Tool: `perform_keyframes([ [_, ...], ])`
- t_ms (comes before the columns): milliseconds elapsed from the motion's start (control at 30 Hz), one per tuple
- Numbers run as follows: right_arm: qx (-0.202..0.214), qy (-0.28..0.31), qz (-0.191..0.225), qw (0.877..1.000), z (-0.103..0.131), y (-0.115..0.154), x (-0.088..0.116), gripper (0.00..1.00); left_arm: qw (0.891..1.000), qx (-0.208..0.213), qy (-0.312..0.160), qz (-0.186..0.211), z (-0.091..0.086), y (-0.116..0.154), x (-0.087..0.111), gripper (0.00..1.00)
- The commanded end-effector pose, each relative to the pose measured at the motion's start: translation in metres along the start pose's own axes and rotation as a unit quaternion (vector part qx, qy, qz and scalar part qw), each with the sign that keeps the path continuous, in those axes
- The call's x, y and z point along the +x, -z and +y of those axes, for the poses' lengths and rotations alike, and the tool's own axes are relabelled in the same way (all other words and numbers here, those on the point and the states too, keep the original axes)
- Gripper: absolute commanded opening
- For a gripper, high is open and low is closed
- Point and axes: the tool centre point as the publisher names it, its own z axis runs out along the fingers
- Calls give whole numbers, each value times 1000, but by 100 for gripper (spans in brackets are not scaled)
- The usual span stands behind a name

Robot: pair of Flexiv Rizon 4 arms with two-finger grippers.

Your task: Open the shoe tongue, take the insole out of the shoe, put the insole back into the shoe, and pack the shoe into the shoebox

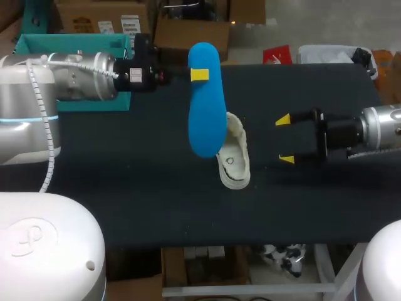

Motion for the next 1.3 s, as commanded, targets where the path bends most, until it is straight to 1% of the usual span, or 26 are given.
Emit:
perform_keyframes([
  [33,11,-3,5,1000,0,-4,-3,100,999,-6,-34,4,9,-3,2,0],
  [167,17,-19,0,1000,-2,-11,-2,100,994,-23,-105,-11,23,-14,8,0],
  [200,20,-28,-1,999,-2,-12,-1,100,992,-26,-126,-9,28,-18,9,0],
  [333,19,-62,-14,998,-6,-18,0,100,980,-40,-191,-23,47,-31,12,0],
  [367,18,-65,-15,998,-8,-20,0,100,977,-43,-206,-17,51,-33,12,0],
  [500,16,-74,-16,997,-16,-25,4,100,964,-47,-261,-6,66,-41,11,0],
  [600,14,-86,-19,996,-20,-29,3,100,949,-51,-310,-2,76,-48,10,0],
  [667,17,-98,-19,995,-24,-33,2,100,938,-53,-341,-9,81,-53,10,0],
  [700,16,-105,-21,994,-25,-35,2,100,934,-55,-352,-5,84,-55,9,0],
  [767,16,-116,-24,993,-28,-38,0,100,924,-56,-378,-14,88,-60,8,0],
  [800,17,-122,-25,992,-30,-41,0,100,922,-58,-382,-10,89,-62,7,0],
  [833,15,-125,-26,992,-32,-43,0,100,917,-58,-395,-14,91,-63,6,0],
  [867,16,-130,-23,991,-33,-45,-1,100,910,-57,-410,-22,94,-65,6,0],
  [933,18,-136,-18,990,-35,-50,-1,100,904,-58,-423,-19,99,-69,4,0],
  [967,19,-140,-17,990,-36,-53,-2,100,898,-59,-435,-24,101,-70,3,0],
  [1100,18,-151,-15,988,-39,-65,-1,100,889,-57,-453,-26,104,-76,-3,0],
  [1133,16,-152,-15,988,-39,-67,-1,93,888,-57,-456,-26,105,-77,-5,0],
  [1167,15,-154,-14,988,-40,-69,-1,80,886,-55,-460,-25,105,-77,-6,0],
  [1200,13,-158,-14,987,-41,-71,-1,72,883,-54,-466,-27,106,-77,-7,0],
  [1233,11,-159,-13,987,-41,-73,-1,49,882,-54,-468,-27,106,-78,-8,0],
  [1267,10,-160,-11,987,-42,-74,-1,44,881,-53,-469,-26,107,-78,-8,0],
  [1300,10,-161,-9,987,-43,-76,0,37,880,-53,-472,-25,108,-78,-9,0],
])
